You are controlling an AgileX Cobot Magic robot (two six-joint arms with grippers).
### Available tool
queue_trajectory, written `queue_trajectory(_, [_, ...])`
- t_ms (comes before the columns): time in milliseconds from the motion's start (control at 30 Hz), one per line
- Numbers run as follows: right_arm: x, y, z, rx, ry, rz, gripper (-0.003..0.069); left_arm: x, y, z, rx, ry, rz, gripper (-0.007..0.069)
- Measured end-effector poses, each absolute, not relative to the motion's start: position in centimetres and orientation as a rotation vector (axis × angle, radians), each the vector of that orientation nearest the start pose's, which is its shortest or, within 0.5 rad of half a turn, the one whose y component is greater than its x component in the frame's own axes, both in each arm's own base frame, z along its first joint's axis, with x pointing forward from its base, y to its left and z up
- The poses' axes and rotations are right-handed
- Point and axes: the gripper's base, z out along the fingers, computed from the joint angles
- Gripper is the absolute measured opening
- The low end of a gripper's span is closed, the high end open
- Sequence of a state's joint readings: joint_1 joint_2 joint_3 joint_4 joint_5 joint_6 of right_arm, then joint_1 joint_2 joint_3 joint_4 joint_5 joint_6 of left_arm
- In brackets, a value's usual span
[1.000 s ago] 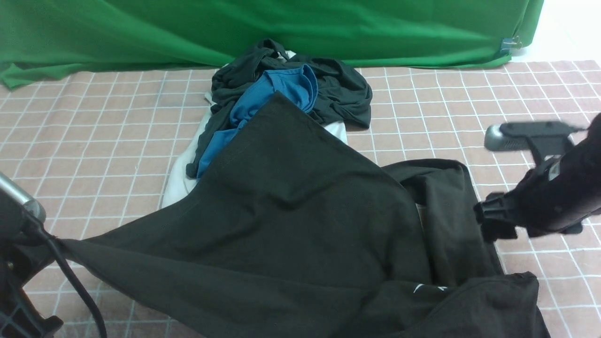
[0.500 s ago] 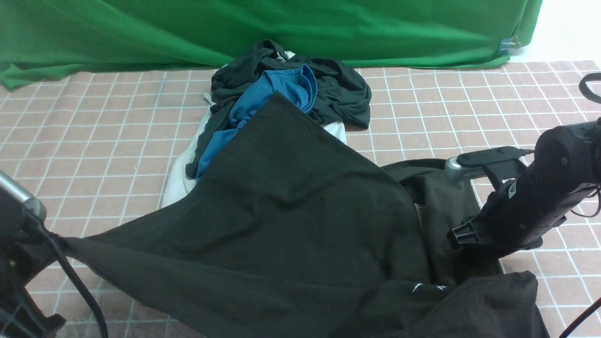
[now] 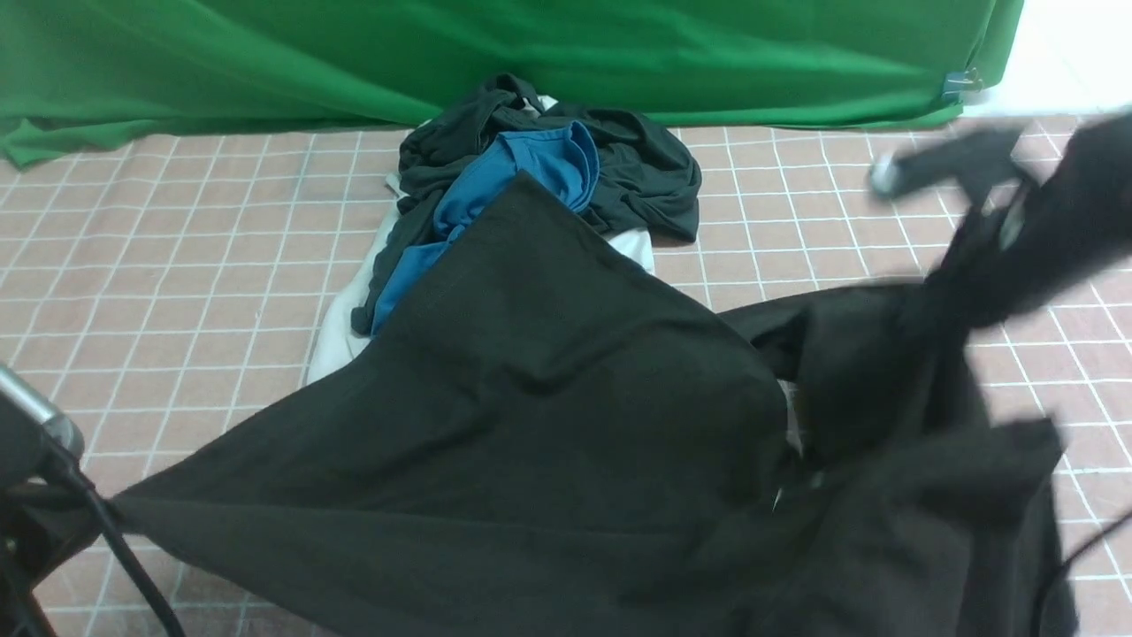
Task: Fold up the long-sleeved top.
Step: Spread the long sleeves with your arms and place them on the tabletop
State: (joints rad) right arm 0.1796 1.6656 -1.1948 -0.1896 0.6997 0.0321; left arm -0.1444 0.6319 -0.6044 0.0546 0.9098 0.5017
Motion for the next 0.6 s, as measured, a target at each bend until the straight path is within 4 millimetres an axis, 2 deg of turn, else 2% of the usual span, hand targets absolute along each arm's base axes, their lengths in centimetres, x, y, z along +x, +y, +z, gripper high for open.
queue_trajectory(33, [34.8,4.9,25.1,-0.337,2.605,-0.145,0.0043,10.3,-1.1,29.0,0.794,2.299,0.230,0.0033])
queue_trajectory(67, [35.9,4.0,26.1,-0.300,2.569,-0.162,0.0043,10.2,-1.1,29.0,0.802,2.292,0.234,0.0033])
queue_trajectory(167, [38.1,2.0,27.6,-0.225,2.519,-0.191,0.0043,10.1,-1.2,29.0,0.837,2.286,0.230,0.0033])
queue_trajectory(333, [41.4,-0.6,27.8,-0.149,2.473,-0.223,0.0043,9.9,-1.3,28.8,0.880,2.300,0.211,0.0033])
queue_trajectory(467, [43.7,-2.3,27.1,-0.102,2.449,-0.239,0.0043,9.7,-1.5,28.7,0.897,2.317,0.184,0.0033])
queue_trajectory(600, [46.0,-3.2,26.6,-0.089,2.363,-0.240,0.0043,9.5,-1.8,28.5,0.930,2.327,0.137,0.0033])
